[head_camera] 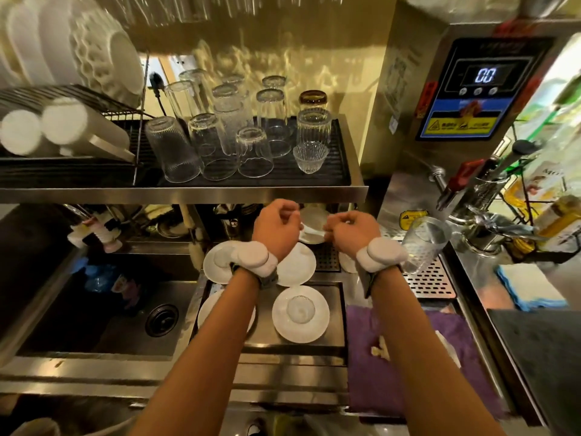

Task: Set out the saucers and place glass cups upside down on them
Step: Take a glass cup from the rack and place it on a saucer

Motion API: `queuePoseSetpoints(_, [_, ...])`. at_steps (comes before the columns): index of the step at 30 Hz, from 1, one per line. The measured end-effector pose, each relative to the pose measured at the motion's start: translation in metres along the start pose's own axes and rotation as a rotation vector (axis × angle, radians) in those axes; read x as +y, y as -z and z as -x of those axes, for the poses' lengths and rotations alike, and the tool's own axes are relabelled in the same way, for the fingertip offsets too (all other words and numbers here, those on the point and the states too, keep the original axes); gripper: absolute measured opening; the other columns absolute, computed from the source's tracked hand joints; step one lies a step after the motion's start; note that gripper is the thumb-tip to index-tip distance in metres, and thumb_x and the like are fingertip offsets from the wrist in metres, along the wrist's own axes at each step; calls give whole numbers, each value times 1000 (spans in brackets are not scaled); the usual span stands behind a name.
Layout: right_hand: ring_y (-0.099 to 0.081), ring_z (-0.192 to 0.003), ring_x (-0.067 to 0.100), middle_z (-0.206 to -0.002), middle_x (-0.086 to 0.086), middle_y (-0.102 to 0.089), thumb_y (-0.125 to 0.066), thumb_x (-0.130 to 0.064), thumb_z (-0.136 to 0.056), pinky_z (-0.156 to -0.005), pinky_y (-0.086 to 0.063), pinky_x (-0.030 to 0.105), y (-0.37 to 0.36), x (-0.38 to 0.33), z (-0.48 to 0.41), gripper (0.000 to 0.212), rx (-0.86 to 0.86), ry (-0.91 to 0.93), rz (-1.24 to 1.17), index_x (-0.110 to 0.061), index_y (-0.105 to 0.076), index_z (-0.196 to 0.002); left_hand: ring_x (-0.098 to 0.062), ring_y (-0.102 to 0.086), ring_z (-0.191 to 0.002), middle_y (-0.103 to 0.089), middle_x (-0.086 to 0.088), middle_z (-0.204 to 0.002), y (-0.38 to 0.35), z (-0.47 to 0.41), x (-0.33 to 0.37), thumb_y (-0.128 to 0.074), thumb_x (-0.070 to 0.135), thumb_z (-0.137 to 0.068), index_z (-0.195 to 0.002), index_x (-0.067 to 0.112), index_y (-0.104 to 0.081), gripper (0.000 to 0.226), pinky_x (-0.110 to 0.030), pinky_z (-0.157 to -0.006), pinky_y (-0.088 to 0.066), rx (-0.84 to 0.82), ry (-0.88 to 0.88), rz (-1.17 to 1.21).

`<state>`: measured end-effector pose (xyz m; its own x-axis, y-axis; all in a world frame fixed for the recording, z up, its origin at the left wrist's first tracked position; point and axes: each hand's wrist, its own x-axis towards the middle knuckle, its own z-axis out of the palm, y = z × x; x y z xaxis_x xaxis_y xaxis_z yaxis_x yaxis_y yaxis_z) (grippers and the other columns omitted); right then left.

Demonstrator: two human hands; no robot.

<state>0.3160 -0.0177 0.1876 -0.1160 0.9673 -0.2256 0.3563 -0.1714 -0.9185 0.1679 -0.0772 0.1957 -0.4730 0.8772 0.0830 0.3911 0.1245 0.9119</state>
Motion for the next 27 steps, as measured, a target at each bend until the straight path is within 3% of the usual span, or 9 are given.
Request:
queuePoseSetpoints(6, [-74,-95,35,-97,7,-78,-57,-38,-75,-89,-59,57,11,-53,-21,13,107,83,-55,-29,-64,-70,-20,-73,-83,-70,-5,-94,9,-34,36,-57,17,-93,-108,13,-63,16,-45,-83,-61,51,-80,-8])
queuePoseSetpoints(9, [-75,-94,35,-97,8,-77,-55,-38,-78,-88,-59,58,13,-73,-32,12,121,116,-54,-32,-61,-70,-25,-72,-92,-70,-11,-101,12,-50,46,-57,19,-93,-113,11,-62,22,-46,-88,-58,65,-91,-57])
queuePoseSetpoints(14, [-74,-96,32,-102,8,-76,-59,-33,-88,-90,-60,53,8,-92,-52,12,104,163,-14,-35,-60,-76,-25,-70,-92,-70,-9,-102,13,-74,48,-55,23,-94,-114,13,-59,22,-43,-87,-58,77,-97,-146])
queuePoseSetpoints(16, [-73,-99,33,-108,10,-74,-59,-31,-90,-91,-59,52,3,-98,-63,7,100,179,0,-29,-63,-85,-25,-71,-92,-71,-9,-101,11,-85,48,-55,24,-94,-114,14,-59,23,-44,-86,-59,69,-76,-151])
queuePoseSetpoints(19, [-72,-101,36,-111,16,-74,-58,-29,-94,-93,-58,52,-4,-104,-76,17,107,159,10,-16,-67,-99,-28,-71,-94,-71,-12,-104,9,-100,48,-53,25,-94,-118,14,-59,27,-47,-86,-60,51,-42,-130])
queuePoseSetpoints(22, [-72,-97,42,-105,24,-74,-51,-26,-99,-93,-57,55,-10,-107,-84,29,100,124,36,-15,-61,-74,-32,-71,-98,-70,-14,-113,5,-113,46,-52,27,-96,-126,11,-58,34,-49,-88,-59,24,-16,-119])
queuePoseSetpoints(23, [-72,-97,43,-104,25,-74,-48,-25,-100,-93,-57,55,-11,-108,-86,33,97,118,49,-12,-62,-74,-32,-71,-99,-70,-15,-114,4,-116,45,-52,28,-96,-127,10,-57,36,-49,-88,-59,15,-9,-120])
queuePoseSetpoints(27, [-68,-108,45,-113,30,-70,-44,-13,-98,-97,-56,51,-14,-109,-88,36,59,113,108,10,-69,-109,-31,-72,-96,-71,-14,-111,-1,-119,41,-52,30,-97,-123,11,-60,33,-48,-86,-59,-4,-12,-150])
